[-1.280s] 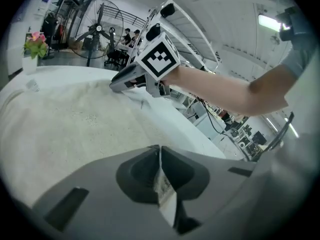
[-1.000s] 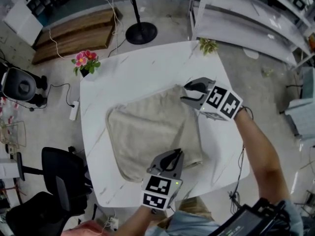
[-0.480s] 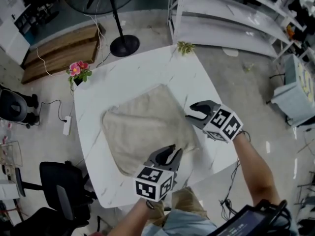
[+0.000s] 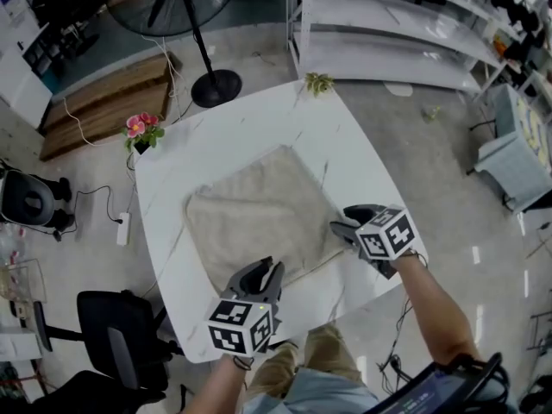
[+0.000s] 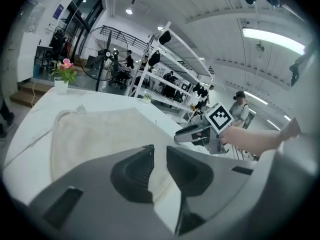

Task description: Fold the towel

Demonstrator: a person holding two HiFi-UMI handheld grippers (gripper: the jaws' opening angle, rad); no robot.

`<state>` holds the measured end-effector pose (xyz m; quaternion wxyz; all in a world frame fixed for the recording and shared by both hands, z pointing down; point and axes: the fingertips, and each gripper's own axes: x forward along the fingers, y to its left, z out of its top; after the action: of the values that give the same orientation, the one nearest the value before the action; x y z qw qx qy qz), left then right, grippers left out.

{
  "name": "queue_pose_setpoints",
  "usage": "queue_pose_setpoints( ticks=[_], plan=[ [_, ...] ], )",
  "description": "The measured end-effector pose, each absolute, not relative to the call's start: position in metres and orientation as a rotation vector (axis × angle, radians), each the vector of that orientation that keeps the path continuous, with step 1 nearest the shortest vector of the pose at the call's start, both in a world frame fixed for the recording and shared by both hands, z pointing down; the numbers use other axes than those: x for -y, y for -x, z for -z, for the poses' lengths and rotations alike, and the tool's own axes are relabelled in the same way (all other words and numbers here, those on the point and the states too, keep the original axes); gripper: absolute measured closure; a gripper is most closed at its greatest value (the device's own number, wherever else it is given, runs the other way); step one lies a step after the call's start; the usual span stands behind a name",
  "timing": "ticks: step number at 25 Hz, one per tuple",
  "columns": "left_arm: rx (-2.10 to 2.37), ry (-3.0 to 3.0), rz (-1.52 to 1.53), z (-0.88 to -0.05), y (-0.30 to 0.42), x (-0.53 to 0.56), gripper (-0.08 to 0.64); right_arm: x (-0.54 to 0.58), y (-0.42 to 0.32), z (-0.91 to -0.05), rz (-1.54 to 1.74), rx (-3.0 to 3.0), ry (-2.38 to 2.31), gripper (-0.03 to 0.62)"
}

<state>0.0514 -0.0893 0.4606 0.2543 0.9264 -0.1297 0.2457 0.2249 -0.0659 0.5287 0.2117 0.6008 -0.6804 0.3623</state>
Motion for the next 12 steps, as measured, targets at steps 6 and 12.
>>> queue_pose_setpoints(
  ticks=[6, 12],
  plan=[
    [0.426, -2.529, -0.642, -0.456, -0.013, 0.102, 0.48, 0.036, -0.203, -0.556, -1.299, 1.839, -1.681, 0.367],
    [0.505, -2.516, -0.596, -0.448, 0.025, 0.111, 0.48, 0.039, -0.208, -0.544, -1.346, 1.792, -1.844, 0.548]
  ],
)
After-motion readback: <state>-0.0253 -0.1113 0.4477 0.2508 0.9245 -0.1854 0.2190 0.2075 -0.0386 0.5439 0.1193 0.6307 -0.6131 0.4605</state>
